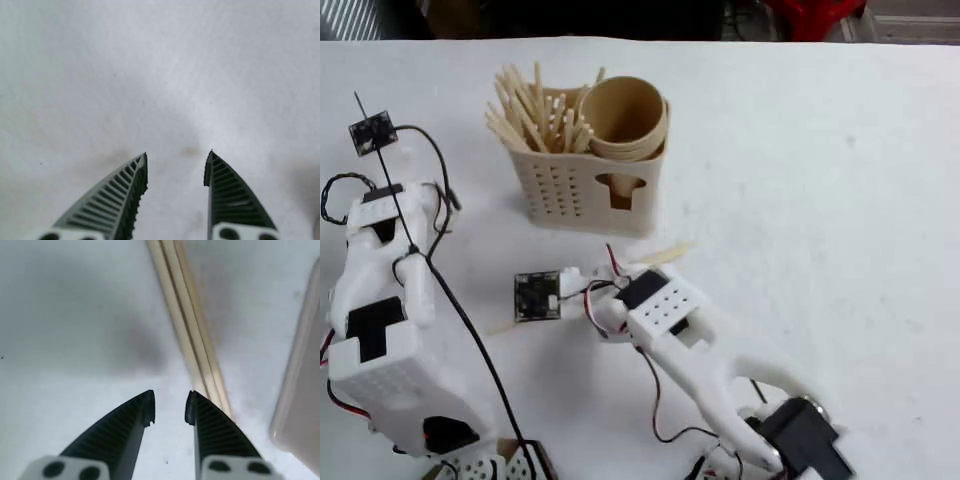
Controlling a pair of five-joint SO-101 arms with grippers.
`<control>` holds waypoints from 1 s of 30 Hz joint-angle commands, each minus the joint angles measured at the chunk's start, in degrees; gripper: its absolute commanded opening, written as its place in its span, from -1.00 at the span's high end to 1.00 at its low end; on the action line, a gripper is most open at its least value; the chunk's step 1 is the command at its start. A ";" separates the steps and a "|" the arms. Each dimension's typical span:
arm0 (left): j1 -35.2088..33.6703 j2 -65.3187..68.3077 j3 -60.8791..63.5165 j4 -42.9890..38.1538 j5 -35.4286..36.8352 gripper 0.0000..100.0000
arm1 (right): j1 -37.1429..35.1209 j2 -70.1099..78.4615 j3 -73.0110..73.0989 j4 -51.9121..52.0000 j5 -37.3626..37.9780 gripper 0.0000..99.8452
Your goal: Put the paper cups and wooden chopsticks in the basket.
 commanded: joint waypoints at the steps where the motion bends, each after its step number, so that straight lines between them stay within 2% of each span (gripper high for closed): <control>1: 0.84 -0.13 -0.35 -0.97 -0.53 0.59 | -0.40 7.78 -3.96 -3.74 0.35 0.77; 6: 0.84 -0.13 -0.35 -0.97 -0.53 0.59 | 0.92 18.07 -9.85 -3.74 0.35 0.77; 11: 0.84 -0.13 -0.35 -0.97 -0.53 0.59 | 1.10 18.51 -10.99 -1.01 0.26 0.78; 22: 0.84 -0.13 -0.35 -1.49 -0.53 0.59 | 1.45 5.76 -7.21 -0.84 -2.90 0.78; 30: 0.84 -0.13 -0.35 -1.67 -0.53 0.59 | 2.33 7.60 -10.11 -2.68 -2.99 0.78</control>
